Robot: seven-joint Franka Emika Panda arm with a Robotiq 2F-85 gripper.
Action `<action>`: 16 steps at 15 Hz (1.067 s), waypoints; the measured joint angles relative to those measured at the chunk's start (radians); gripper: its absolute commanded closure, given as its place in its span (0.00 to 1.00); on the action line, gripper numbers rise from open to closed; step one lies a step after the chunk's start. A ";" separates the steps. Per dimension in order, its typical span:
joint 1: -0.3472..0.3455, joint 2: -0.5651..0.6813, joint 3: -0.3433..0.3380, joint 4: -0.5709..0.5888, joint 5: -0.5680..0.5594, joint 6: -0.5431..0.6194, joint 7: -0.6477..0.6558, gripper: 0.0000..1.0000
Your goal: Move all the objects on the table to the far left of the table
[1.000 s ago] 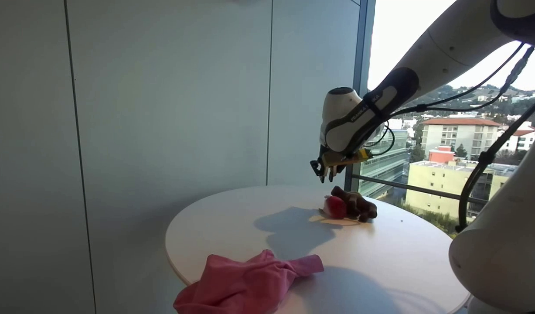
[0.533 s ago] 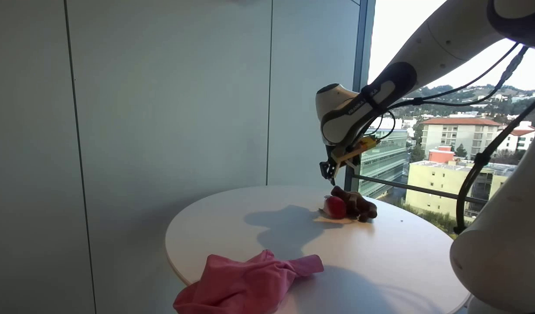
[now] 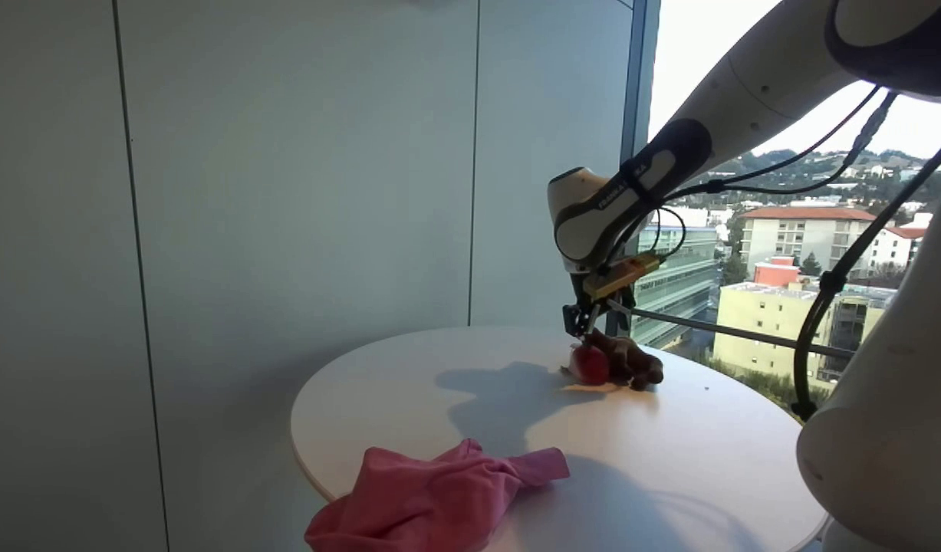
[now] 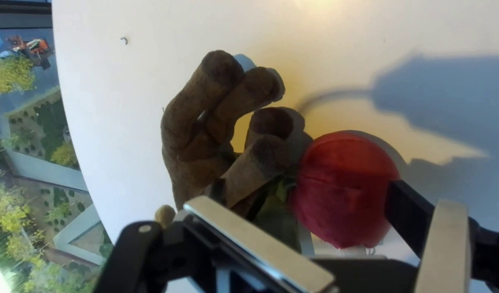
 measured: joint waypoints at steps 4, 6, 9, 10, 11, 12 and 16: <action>0.007 0.041 -0.017 -0.044 0.051 0.140 0.077 0.00; 0.008 0.054 -0.019 -0.067 0.073 0.211 0.113 0.27; 0.009 0.062 -0.027 -0.100 0.099 0.322 0.144 0.50; 0.008 0.062 -0.033 -0.108 0.102 0.351 0.151 0.57; 0.008 0.061 -0.038 -0.113 0.102 0.374 0.156 0.65; 0.007 0.061 -0.043 -0.117 0.102 0.395 0.161 0.72; 0.005 0.059 -0.057 -0.120 0.102 0.442 0.167 0.91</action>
